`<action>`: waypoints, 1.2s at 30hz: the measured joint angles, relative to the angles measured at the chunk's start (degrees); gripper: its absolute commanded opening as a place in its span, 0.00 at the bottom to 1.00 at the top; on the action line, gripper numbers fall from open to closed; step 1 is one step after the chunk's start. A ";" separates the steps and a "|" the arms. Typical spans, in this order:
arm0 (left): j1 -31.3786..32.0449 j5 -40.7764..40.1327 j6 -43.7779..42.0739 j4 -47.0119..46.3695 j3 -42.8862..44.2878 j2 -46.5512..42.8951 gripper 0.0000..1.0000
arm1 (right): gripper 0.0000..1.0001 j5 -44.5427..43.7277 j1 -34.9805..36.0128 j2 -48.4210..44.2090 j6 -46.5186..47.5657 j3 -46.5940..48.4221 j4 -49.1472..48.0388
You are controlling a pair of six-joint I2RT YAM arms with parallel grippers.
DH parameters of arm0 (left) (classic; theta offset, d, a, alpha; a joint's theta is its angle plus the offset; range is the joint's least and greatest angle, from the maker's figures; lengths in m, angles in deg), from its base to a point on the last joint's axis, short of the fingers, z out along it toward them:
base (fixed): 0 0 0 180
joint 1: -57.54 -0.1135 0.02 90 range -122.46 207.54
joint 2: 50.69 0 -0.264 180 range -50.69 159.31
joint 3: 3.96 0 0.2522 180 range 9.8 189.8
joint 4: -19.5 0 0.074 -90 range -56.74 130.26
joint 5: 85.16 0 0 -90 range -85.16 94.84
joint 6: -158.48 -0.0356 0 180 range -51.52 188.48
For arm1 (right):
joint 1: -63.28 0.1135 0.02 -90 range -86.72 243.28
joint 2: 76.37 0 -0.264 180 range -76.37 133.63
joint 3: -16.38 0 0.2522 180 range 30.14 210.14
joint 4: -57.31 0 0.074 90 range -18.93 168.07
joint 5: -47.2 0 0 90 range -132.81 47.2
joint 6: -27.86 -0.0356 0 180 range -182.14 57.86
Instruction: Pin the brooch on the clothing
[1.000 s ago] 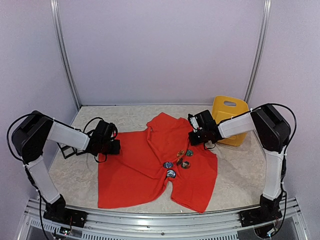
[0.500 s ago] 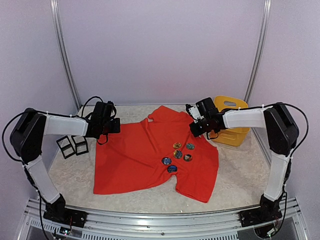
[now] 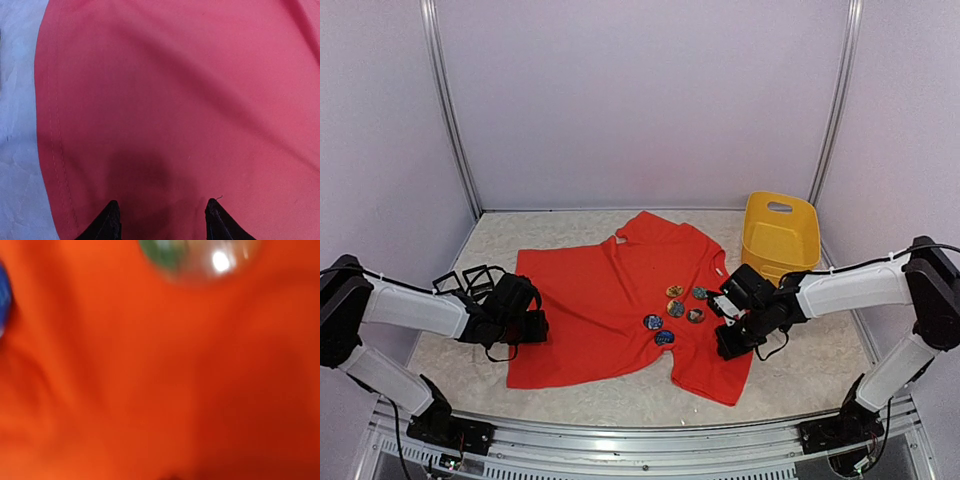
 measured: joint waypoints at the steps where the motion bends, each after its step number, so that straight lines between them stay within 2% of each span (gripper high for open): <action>1: 0.13 0.07 0.92 0.59 -0.68 0.02 0.54 | 0.00 0.44 0.31 -1.55 -1.70 -1.25 0.90; 6: 0.39 -1.38 4.59 1.51 -1.27 -0.63 0.53 | 0.00 2.23 1.75 -9.51 -8.92 -8.04 6.51; 10: 0.55 -1.88 7.26 1.75 -3.48 -3.17 0.53 | 0.00 2.49 1.95 -13.70 -11.93 -9.75 11.72; 16: 2.05 -2.12 10.43 6.86 -4.79 -7.45 0.54 | 0.00 2.73 1.95 -15.02 -13.03 -8.33 17.66; 20: 3.23 -3.63 10.73 13.42 -4.04 -11.50 0.54 | 0.00 2.12 0.63 -15.45 -11.13 -2.49 20.87; 22: 3.43 -5.11 10.49 16.61 -1.97 -13.53 0.55 | 0.15 1.16 -1.51 -15.96 -9.14 1.86 20.57; 24: 3.45 -7.58 8.87 18.38 1.49 -14.97 0.58 | 0.48 -0.76 -4.44 -16.52 -6.51 5.99 19.85; 25: 3.43 -9.42 7.28 18.51 3.72 -15.63 0.64 | 0.68 -2.01 -6.78 -17.00 -4.74 8.76 18.10; 27: 3.02 -12.70 3.32 17.20 7.39 -16.79 0.74 | 0.97 -3.72 -11.34 -18.29 -1.86 12.37 13.00; 30: -0.42 -16.04 -4.24 8.55 10.01 -18.32 0.84 | 1.00 -4.42 -19.54 -20.24 3.30 14.51 2.56; 36: -17.27 -16.24 -15.74 -15.69 4.96 -21.79 0.90 | 1.00 -0.92 -42.86 -20.20 8.87 14.01 -15.52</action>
